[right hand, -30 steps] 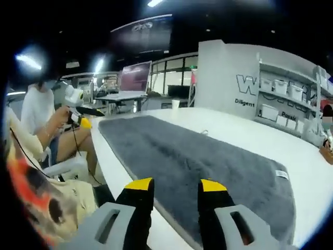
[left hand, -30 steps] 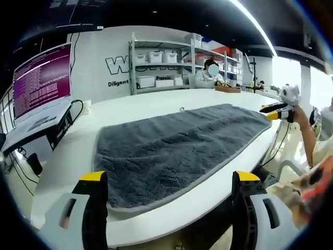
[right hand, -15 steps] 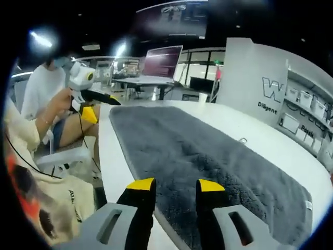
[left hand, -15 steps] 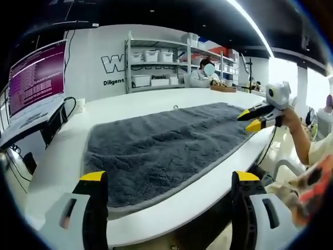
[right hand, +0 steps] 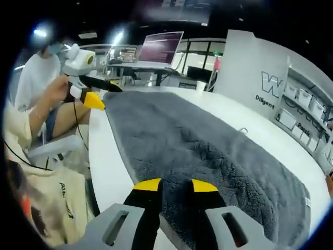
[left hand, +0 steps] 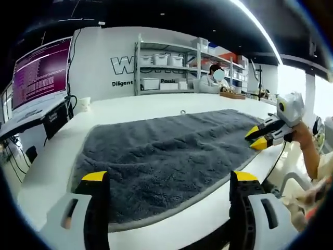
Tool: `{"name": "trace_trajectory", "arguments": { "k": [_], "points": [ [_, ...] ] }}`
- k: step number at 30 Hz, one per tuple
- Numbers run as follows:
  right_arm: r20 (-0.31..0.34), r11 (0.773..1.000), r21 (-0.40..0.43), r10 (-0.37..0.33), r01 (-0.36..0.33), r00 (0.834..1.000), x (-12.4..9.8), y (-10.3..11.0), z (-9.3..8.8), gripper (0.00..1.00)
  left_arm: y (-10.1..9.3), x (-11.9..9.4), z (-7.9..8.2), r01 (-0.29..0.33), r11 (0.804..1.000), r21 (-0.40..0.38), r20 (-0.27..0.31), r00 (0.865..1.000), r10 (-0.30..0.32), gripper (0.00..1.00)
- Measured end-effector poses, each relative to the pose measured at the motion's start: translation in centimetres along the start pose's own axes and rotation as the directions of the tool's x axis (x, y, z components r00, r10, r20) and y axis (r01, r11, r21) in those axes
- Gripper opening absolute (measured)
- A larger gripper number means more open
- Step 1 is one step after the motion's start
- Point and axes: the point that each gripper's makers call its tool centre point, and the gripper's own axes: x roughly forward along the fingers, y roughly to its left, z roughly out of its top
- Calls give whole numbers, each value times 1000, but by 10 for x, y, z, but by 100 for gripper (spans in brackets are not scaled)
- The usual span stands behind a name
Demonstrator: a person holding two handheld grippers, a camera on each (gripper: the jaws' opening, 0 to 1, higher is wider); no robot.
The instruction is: Open the folded towel by lifting each exposed corner and separating the folded layers until the towel lies flat within the target outline without major curled edges
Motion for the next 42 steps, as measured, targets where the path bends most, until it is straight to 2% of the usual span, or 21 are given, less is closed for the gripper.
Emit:
{"name": "trace_trajectory", "arguments": {
  "k": [2,8,12,18,28,35,42],
  "points": [
    [2,1000,3,4,-4,1000,0,1,0,12,2,6,-2,-26,1000,-4,-24,999,26,93],
    [15,1000,18,11,-12,1000,-2,3,-2,12,-1,29,-2,-69,997,-33,-26,997,68,96],
    [21,999,32,23,-24,1000,-3,4,-3,12,2,34,-9,-92,996,-20,-55,994,91,97],
    [35,997,67,43,-45,998,-4,5,-4,11,4,30,-12,-95,994,-46,-64,994,92,98],
    [43,996,68,60,-63,997,-6,10,-5,10,7,20,-18,-90,995,-49,-54,995,87,98],
    [52,994,75,80,-84,995,-8,12,-4,9,7,17,-19,-87,995,-52,-1,996,87,98],
    [61,992,89,87,-92,994,-8,12,-4,9,7,14,-20,-81,995,-51,14,997,81,97]
  ]
}}
